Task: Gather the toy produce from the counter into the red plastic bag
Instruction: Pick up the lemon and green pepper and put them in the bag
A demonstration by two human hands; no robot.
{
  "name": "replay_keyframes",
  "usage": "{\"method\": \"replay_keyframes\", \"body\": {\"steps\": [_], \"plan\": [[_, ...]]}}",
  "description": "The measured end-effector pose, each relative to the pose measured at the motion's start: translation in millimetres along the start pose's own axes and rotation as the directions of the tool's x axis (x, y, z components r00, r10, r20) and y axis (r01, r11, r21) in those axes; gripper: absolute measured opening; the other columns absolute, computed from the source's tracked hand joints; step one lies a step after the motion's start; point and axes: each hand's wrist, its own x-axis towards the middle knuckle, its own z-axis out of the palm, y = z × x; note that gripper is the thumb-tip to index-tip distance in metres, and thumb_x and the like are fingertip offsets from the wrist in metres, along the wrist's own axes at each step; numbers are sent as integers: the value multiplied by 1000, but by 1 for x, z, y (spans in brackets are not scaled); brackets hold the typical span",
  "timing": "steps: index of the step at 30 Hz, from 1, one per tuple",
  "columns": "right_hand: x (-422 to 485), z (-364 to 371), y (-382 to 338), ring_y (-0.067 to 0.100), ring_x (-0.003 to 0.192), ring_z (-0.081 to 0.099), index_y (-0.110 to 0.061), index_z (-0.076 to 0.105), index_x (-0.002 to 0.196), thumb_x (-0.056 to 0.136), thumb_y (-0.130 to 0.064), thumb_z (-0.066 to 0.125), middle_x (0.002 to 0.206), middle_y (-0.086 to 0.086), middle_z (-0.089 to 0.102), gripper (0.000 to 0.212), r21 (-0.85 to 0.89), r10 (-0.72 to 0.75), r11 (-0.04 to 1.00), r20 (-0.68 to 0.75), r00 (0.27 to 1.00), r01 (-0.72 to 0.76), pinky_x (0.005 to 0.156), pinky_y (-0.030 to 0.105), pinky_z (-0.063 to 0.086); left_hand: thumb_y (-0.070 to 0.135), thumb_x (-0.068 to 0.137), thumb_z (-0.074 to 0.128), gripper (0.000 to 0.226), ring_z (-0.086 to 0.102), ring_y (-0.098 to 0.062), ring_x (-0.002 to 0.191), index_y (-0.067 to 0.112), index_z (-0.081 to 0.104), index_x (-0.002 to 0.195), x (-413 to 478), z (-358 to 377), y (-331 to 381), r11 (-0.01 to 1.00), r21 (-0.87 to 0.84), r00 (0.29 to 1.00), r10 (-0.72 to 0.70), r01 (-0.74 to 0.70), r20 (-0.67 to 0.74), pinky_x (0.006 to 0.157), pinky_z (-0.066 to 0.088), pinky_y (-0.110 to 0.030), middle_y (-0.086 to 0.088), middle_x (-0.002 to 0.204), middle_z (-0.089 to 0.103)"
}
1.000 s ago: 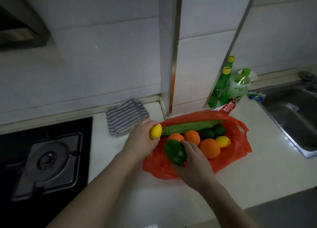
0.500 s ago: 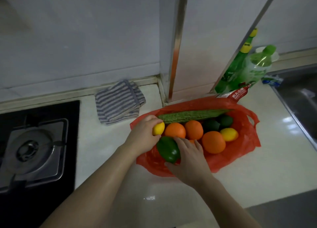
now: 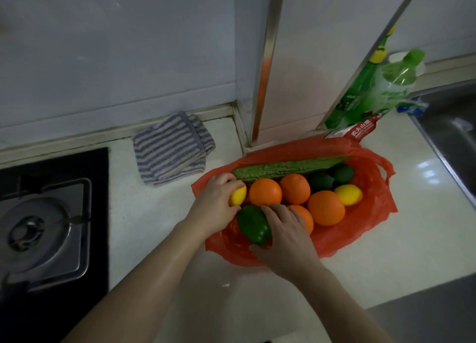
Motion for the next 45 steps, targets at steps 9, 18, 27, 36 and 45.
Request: {"method": "replay_keyframes", "body": {"steps": [9,18,27,36,45], "plan": [[1,11,7,24,127,43,-18,40,141,63,-54,72,134,4,47,92,-91,9,996,-5,1000,-10,115,44,22,15,81,72,55,40,-15,118,28,55,131,-3,7,-7,997,43,998,58,-59,32,96,40,-31,7,133,43],[-2,8,3,25,130,39,-16,35,144,66,-54,71,137,4,43,94,-105,19,994,-17,1000,-21,117,41,8,14,80,73,59,39,-16,124,28,53,134,-5,2,-7,997,33,997,67,-68,25,100,34,-28,6,138,43],[-13,-1,-4,24,130,36,-17,35,144,69,-52,70,139,2,40,90,-50,45,998,-74,996,-48,115,41,21,18,81,72,59,39,-14,126,26,51,136,-12,-13,0,996,14,996,84,-84,-38,102,33,-27,6,138,43],[-26,-39,-1,22,120,42,-18,35,142,74,-56,66,137,2,41,85,-46,-11,999,-145,989,5,100,33,38,29,80,72,62,41,-18,128,24,48,137,-36,-42,30,998,52,992,30,-24,-121,105,36,-30,3,142,42],[-48,-108,11,24,129,38,-15,37,141,79,-53,62,141,4,43,78,-68,-127,991,-232,964,114,107,37,34,48,90,56,59,41,-20,131,18,45,139,-78,-74,82,988,133,942,-29,77,-334,109,35,-37,-1,141,45]]}}
